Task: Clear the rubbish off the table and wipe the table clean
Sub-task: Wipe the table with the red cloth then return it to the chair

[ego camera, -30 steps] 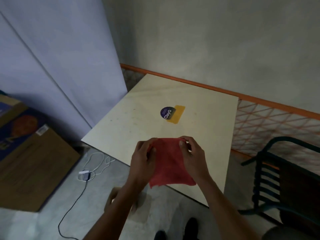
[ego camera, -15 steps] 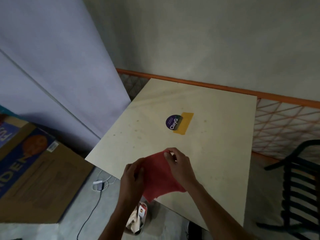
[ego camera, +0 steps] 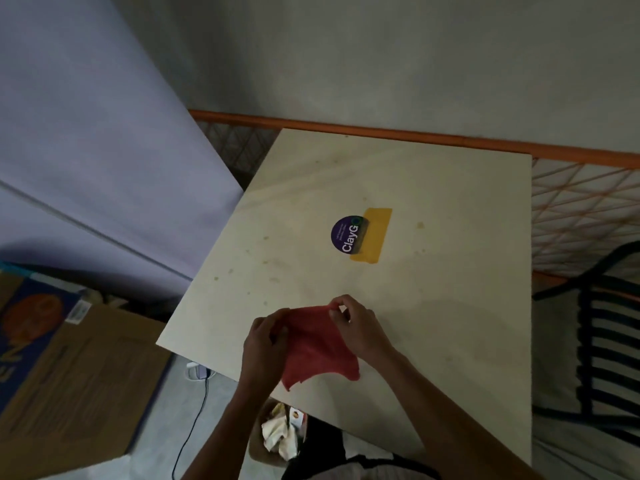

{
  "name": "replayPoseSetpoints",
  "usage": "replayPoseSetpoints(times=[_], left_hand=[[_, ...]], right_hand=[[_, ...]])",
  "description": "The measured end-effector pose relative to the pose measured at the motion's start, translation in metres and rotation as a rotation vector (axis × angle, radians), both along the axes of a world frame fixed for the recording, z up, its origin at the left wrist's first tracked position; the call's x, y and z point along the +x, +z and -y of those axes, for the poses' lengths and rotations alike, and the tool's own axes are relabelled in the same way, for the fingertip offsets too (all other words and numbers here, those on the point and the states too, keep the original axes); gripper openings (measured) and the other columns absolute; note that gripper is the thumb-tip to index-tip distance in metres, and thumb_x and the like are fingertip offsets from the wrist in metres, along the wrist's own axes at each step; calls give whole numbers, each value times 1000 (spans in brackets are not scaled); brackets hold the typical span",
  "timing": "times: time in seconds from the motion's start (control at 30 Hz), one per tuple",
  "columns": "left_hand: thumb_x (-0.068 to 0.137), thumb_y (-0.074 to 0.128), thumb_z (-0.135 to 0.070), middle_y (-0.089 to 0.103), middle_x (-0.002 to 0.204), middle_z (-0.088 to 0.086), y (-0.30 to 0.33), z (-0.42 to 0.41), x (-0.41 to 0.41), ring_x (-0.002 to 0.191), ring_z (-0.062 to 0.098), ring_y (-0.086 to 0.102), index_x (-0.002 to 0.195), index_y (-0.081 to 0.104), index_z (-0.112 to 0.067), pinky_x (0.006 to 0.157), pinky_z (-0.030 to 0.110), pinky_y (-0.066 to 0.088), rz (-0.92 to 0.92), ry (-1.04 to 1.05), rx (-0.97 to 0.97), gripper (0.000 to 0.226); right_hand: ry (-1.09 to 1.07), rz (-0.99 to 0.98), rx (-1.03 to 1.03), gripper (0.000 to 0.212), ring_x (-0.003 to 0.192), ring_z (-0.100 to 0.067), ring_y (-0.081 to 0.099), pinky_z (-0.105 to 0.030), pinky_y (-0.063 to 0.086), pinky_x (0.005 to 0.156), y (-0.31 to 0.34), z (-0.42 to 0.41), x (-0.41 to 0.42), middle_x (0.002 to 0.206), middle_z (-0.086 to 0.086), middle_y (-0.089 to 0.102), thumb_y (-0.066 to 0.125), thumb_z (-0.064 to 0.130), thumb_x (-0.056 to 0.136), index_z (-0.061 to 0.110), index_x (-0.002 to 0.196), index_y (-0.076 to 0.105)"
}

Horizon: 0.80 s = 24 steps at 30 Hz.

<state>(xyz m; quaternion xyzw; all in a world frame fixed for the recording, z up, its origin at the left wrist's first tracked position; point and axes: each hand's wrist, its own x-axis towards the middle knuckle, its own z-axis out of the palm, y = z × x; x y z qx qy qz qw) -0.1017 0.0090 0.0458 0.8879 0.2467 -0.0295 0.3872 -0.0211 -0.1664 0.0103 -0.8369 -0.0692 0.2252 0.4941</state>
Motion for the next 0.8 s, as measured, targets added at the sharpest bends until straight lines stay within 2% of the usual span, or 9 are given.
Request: replayPoseSetpoints(times=[0.1,0.23,0.37,0.47,0.53,0.63,0.7,0.8], left_hand=[[98,55,-9,55,116,-4,-15,-23,25,107,17,58,133,62,-28,90,26,41,-69,-71,-5,41],[97,54,-13,53,123,-2,-36,-52,60,106,18,59,135,59,-32,90,30,45,-138,-201,12,42],[96,55,-18,48,127,-3,-56,-75,94,103,21,61,135,56,-34,88,33,50,-156,-314,35,42],[95,55,-17,45,136,-3,-70,-74,109,114,25,58,137,54,-31,90,41,53,-158,-360,97,44],[90,60,-15,43,146,2,-82,-69,114,129,32,46,140,53,-25,97,48,49,-121,-407,242,52],[91,64,-26,43,153,9,-103,-53,110,143,40,35,143,50,-20,109,59,41,33,-596,387,54],[100,52,-38,34,160,10,-120,-40,98,151,40,23,152,39,-18,117,63,28,40,-735,375,57],[105,35,-53,9,169,5,-143,-32,79,155,36,3,161,17,-22,122,61,12,-38,-859,422,66]], right_hand=[[-43,-54,-55,11,77,-16,63,-29,46,68,-13,-20,9,83,1,67,52,31,99,27,106,59],[-125,-89,-103,12,89,-20,65,-29,46,74,-31,-48,23,98,1,70,52,23,98,24,108,58],[-231,-70,-178,14,97,-22,65,-38,52,83,-51,-73,42,106,2,69,51,23,96,28,107,57],[-243,-9,-270,18,101,-21,60,-40,51,83,-60,-77,55,106,4,65,50,19,93,29,105,57],[-290,51,-337,20,101,-22,55,-40,50,79,-64,-75,63,106,3,63,50,14,92,27,105,59],[-378,203,-441,23,99,-25,51,-42,50,75,-69,-65,74,104,-1,62,55,8,88,21,106,62],[-405,256,-525,26,105,-27,50,-42,48,81,-73,-57,81,111,-3,59,59,10,86,20,109,61],[-389,290,-634,33,123,-27,45,-44,43,97,-84,-47,90,127,-5,52,58,16,87,21,119,57]])
